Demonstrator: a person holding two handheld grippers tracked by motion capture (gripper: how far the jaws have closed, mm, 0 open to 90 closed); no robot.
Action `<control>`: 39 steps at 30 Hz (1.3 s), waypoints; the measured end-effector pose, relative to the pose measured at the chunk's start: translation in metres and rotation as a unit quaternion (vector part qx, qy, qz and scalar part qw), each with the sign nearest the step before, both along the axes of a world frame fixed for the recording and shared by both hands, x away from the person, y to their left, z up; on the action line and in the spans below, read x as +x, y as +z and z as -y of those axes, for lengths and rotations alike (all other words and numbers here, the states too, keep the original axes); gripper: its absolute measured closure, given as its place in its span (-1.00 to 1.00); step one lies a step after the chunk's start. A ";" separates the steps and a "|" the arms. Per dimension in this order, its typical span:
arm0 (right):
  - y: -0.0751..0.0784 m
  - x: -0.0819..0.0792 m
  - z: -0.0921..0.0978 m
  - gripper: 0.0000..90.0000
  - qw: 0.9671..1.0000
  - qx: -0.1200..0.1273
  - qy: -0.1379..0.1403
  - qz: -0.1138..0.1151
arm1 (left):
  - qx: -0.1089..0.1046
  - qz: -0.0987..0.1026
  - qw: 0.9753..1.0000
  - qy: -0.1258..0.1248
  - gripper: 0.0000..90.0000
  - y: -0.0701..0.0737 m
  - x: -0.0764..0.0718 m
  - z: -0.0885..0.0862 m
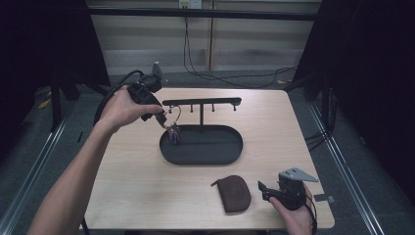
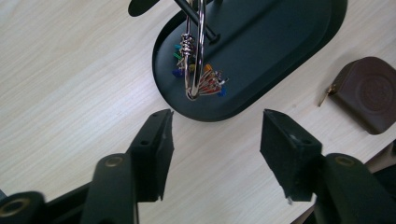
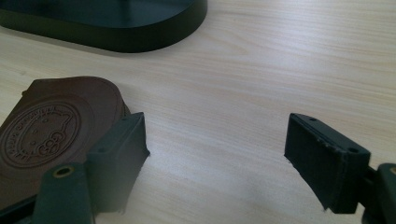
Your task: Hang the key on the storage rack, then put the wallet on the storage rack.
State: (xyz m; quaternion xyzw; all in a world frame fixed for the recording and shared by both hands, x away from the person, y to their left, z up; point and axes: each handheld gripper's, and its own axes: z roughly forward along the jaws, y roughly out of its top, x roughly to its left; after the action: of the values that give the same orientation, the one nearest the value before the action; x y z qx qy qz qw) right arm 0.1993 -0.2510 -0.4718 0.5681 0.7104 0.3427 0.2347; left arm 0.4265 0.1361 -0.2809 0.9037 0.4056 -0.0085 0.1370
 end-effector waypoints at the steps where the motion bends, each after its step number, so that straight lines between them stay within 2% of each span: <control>1: 0.000 0.000 0.000 -0.53 1.000 0.000 0.000 0.000 | 0.000 0.000 1.000 0.000 -0.06 0.000 0.000 0.000; 5: -0.001 0.002 -0.001 -0.53 1.000 0.002 0.000 -0.003 | -0.025 0.005 1.000 -0.003 -0.08 0.000 -0.012 -0.007; 6: -0.001 0.002 -0.001 -0.53 1.000 0.002 0.000 -0.003 | -0.025 0.005 1.000 -0.003 -0.08 0.000 -0.012 -0.007; 8: 0.000 0.002 -0.001 -0.53 1.000 0.001 0.000 -0.002 | -0.054 0.002 0.999 0.008 -0.08 -0.003 -0.016 -0.010; 9: 0.000 0.003 0.000 -0.53 1.000 0.003 -0.002 -0.003 | -0.061 -0.002 0.998 0.009 -0.07 -0.009 -0.019 -0.012; 12: 0.000 0.002 0.001 -0.53 1.000 0.002 -0.003 -0.002 | -0.068 -0.010 0.998 0.004 -0.09 -0.015 -0.022 -0.014; 13: 0.000 0.002 0.000 -0.53 1.000 0.003 -0.003 -0.001 | -0.082 -0.010 0.997 0.001 -0.10 -0.020 -0.024 -0.017; 16: 0.000 0.002 0.001 -0.53 1.000 0.004 -0.004 -0.002 | -0.106 -0.013 0.994 0.002 -0.10 -0.027 -0.029 -0.021; 17: 0.000 0.002 0.001 -0.53 1.000 0.004 -0.004 -0.002 | -0.106 -0.013 0.994 0.002 -0.10 -0.027 -0.029 -0.021; 19: 0.000 0.002 0.001 -0.53 1.000 0.004 -0.004 -0.002 | -0.123 -0.014 0.992 0.001 -0.10 -0.032 -0.032 -0.024; 20: 0.000 0.002 0.001 -0.53 1.000 0.003 -0.004 -0.001 | -0.134 -0.008 0.991 0.001 -0.12 -0.036 -0.037 -0.027; 22: 0.000 0.002 0.001 -0.53 1.000 0.003 -0.004 -0.002 | -0.137 -0.006 0.991 0.002 -0.17 -0.038 -0.039 -0.029; 23: 0.000 0.002 0.001 -0.53 1.000 0.004 -0.004 -0.001 | -0.154 -0.004 0.988 -0.003 -0.19 -0.043 -0.043 -0.032; 24: 0.000 0.002 0.001 -0.53 1.000 0.004 -0.004 -0.001 | -0.154 -0.004 0.988 -0.003 -0.19 -0.043 -0.043 -0.032; 25: 0.000 0.001 0.001 -0.54 1.000 0.004 -0.005 -0.001 | -0.164 -0.004 0.986 -0.004 -0.19 -0.046 -0.044 -0.035; 28: -0.001 0.001 0.001 -0.53 1.000 0.006 -0.002 -0.005 | -0.167 0.003 0.986 0.006 -0.25 -0.056 -0.050 -0.039; 30: 0.000 0.001 0.002 -0.53 1.000 0.007 -0.001 -0.007 | -0.176 0.007 0.984 0.007 -0.25 -0.066 -0.054 -0.045; 32: 0.000 0.001 0.002 -0.53 1.000 0.009 -0.001 -0.006 | -0.175 0.009 0.985 0.003 -0.30 -0.069 -0.055 -0.047; 34: 0.001 0.001 0.003 -0.53 1.000 0.013 -0.003 -0.006 | -0.184 0.016 0.983 0.009 -0.31 -0.077 -0.061 -0.052; 35: 0.001 0.001 0.003 -0.53 1.000 0.016 -0.005 -0.007 | -0.194 0.020 0.981 0.014 -0.31 -0.080 -0.065 -0.053; 36: 0.002 0.001 0.002 -0.53 1.000 0.018 -0.006 -0.007 | -0.194 0.020 0.981 0.014 -0.31 -0.080 -0.065 -0.053; 38: 0.003 0.001 0.001 -0.53 1.000 0.017 -0.003 -0.006 | -0.205 0.019 0.978 0.014 -0.31 -0.091 -0.073 -0.059; 39: 0.006 0.001 -0.001 -0.53 1.000 0.019 -0.002 -0.001 | -0.219 0.016 0.975 0.014 -0.31 -0.100 -0.080 -0.063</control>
State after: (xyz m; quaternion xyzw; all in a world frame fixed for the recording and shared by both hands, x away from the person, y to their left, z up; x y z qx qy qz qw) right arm 0.2004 -0.2503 -0.4662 0.5745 0.7030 0.3547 0.2236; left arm 0.3463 0.1990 -0.3810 0.8458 0.4044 -0.0811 0.3383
